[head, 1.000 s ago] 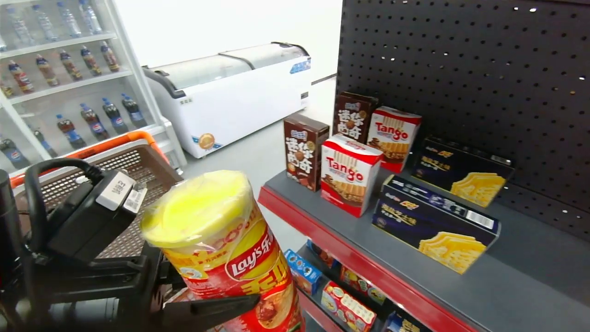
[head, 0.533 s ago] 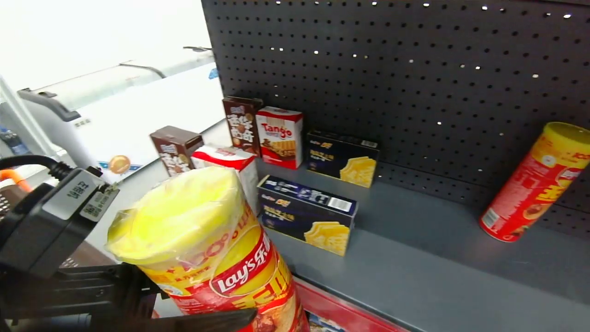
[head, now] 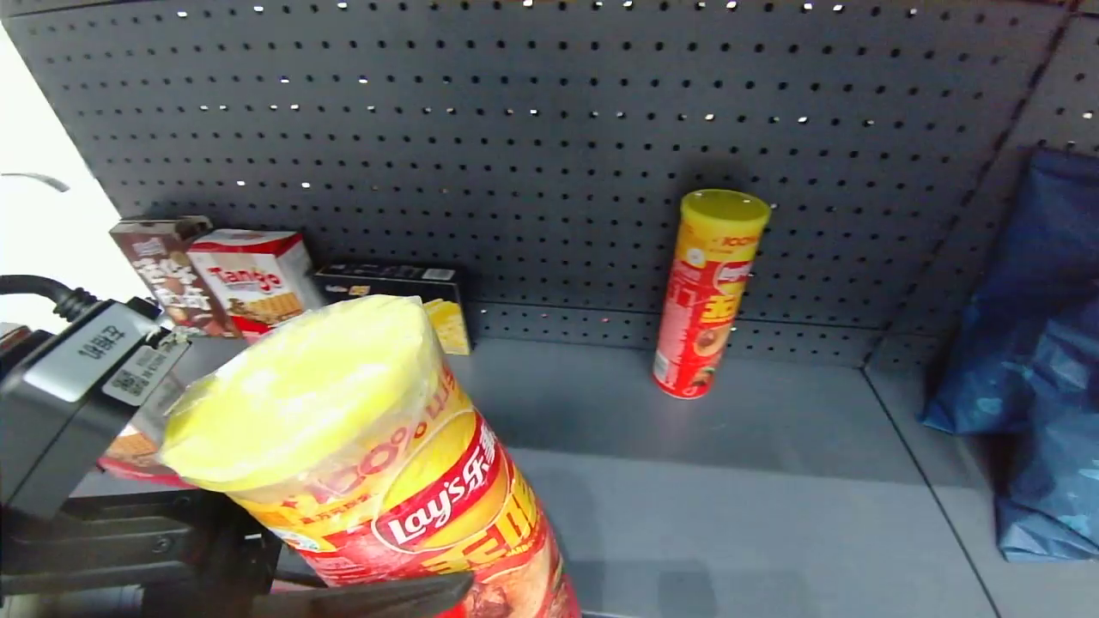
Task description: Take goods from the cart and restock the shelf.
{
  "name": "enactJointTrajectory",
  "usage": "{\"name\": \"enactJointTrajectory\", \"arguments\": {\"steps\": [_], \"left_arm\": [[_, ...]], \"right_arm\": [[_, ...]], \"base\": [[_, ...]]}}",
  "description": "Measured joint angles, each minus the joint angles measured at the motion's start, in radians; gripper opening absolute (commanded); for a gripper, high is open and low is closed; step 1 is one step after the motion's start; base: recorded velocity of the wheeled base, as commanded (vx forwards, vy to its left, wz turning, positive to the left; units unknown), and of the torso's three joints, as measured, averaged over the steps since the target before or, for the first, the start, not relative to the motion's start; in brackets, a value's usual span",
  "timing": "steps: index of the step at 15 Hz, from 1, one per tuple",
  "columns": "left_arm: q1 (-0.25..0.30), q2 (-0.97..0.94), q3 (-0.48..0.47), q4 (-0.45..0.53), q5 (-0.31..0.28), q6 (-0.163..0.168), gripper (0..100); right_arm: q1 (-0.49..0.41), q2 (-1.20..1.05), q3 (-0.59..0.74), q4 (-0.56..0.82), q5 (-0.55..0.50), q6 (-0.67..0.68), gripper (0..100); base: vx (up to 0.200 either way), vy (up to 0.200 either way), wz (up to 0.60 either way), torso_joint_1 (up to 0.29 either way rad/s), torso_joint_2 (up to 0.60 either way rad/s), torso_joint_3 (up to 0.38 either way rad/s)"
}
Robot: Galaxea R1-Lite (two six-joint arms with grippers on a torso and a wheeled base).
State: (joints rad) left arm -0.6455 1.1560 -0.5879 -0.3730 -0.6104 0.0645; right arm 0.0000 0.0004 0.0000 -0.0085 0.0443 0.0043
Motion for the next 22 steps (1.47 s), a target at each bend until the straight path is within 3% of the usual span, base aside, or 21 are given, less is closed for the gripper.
{"name": "enactJointTrajectory", "arguments": {"steps": [22], "left_arm": [[0.021,-0.030,0.051,0.000,0.001,-0.004,0]], "right_arm": [[0.000,0.000,0.000,-0.001,0.000,0.000,100]], "base": [[0.000,0.000,0.03,0.000,0.00,0.000]]}}
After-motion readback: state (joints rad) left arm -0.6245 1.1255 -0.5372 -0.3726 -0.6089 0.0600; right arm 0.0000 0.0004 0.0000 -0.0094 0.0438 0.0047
